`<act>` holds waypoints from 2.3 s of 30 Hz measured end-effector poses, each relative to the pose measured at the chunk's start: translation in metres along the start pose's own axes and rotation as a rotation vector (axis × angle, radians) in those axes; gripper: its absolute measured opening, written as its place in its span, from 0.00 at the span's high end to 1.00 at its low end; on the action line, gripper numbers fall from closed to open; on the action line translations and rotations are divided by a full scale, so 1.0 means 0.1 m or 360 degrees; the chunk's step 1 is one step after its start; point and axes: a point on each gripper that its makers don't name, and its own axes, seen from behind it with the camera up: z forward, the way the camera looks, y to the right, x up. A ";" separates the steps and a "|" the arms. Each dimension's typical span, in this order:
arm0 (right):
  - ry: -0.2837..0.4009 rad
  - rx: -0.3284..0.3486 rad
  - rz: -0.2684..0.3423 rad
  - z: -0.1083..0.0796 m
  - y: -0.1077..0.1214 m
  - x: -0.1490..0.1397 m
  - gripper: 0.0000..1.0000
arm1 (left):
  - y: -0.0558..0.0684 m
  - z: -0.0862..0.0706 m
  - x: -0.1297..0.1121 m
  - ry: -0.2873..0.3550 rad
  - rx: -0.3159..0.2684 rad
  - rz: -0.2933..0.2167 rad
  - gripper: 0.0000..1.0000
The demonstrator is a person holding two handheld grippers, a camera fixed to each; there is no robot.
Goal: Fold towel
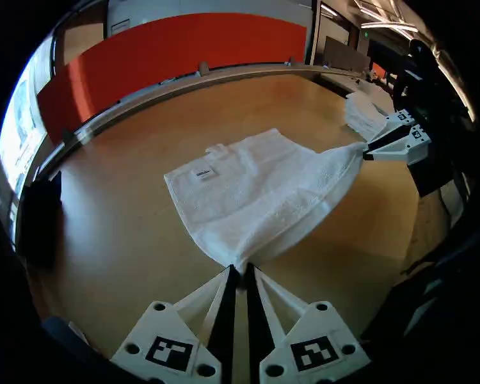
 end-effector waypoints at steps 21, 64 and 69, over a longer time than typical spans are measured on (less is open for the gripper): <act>0.0031 0.0018 0.0000 -0.43 -0.10 0.16 0.93 | 0.25 -0.46 0.05 -0.0001 -0.0056 -0.0067 0.89; -0.0079 -0.0015 0.0060 0.33 0.46 0.15 0.93 | -0.26 0.40 0.36 -0.0117 -0.0027 -0.0047 0.89; -0.0098 -0.0019 0.0084 0.41 0.49 0.10 0.93 | -0.29 0.54 0.33 -0.0139 -0.0025 -0.0045 0.89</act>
